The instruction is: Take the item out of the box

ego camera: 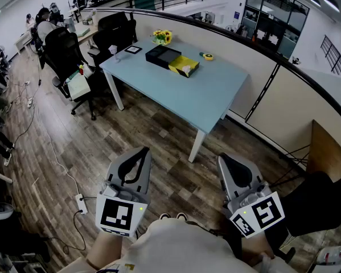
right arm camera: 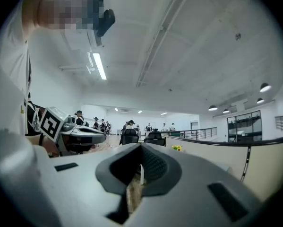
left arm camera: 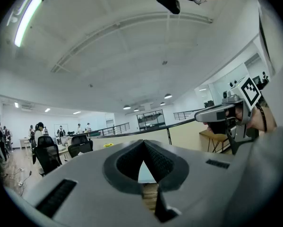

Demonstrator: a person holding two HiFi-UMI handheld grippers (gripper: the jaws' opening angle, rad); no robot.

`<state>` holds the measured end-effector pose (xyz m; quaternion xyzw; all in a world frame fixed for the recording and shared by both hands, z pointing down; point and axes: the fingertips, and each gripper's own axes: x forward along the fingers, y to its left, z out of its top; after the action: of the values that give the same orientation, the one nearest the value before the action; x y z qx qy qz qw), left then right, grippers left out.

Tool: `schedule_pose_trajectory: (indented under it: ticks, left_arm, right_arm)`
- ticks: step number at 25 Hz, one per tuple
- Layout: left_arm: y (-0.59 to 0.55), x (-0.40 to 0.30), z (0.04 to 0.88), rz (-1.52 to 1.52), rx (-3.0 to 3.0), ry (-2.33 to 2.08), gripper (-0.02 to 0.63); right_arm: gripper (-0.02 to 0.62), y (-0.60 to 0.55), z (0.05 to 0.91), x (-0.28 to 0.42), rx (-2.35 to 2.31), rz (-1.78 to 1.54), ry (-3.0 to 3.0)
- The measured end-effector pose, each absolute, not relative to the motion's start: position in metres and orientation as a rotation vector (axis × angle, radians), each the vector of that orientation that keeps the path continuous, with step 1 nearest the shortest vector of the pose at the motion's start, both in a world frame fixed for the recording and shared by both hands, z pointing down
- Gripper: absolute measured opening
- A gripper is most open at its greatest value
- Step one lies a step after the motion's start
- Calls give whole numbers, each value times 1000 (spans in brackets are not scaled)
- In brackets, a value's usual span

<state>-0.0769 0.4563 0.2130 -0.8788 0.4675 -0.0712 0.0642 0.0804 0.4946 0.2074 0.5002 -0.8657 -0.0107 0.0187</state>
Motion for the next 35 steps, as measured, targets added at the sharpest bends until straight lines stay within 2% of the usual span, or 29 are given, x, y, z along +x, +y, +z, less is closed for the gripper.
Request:
schedule_pose_trajectory:
  ticks: [18, 19, 20, 21, 22, 31, 35]
  left_arm:
    - [463, -30, 238, -286, -2609, 1480, 3]
    - [463, -28, 238, -283, -2607, 1481, 3]
    - [462, -27, 238, -280, -2605, 1482, 3]
    - [462, -26, 238, -277, -2604, 1484, 3]
    - [460, -25, 237, -274, -2603, 1486, 3]
    - [434, -25, 242, -274, -2598, 1486, 3]
    - [411, -33, 246, -316, -2584, 1494, 3]
  right_arm:
    - [7, 489, 234, 128, 1562, 36, -2810]
    - [134, 488, 231, 131, 1590, 38, -2816]
    - [294, 487, 228, 135, 1614, 38, -2824]
    - [359, 485, 224, 139, 1638, 36, -2832]
    - [396, 483, 221, 144, 1663, 31, -2836]
    - [408, 452, 231, 149, 1692, 11, -2793]
    - [367, 429, 235, 141, 1683, 34, -2790]
